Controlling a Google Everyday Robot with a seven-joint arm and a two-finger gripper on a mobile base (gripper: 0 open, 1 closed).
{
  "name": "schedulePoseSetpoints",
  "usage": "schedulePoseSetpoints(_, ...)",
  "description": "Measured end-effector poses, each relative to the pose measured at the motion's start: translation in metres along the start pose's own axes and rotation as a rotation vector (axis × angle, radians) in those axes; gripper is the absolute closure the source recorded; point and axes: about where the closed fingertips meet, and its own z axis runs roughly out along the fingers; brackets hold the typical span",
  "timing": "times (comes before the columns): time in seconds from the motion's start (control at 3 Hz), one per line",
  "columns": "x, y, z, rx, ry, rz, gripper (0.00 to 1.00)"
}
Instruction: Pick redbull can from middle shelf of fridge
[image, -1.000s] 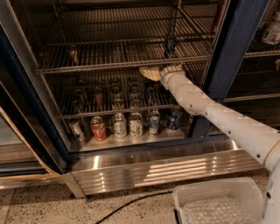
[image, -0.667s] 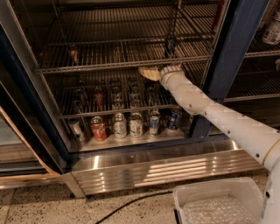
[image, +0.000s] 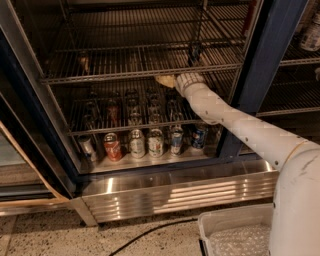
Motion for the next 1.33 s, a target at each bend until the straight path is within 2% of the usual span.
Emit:
schedulePoseSetpoints(0.33,0.009,-0.019,0.040,0.053,0.024,0.026,0.00)
schedulePoseSetpoints(0.67,0.009,-0.019,0.040,0.053,0.024,0.026,0.00)
schedulePoseSetpoints(1.0,0.013,-0.031,0.066,0.090,0.020,0.023,0.00)
schedulePoseSetpoints(1.33,0.014,-0.055,0.094,0.155,0.015,0.018,0.00)
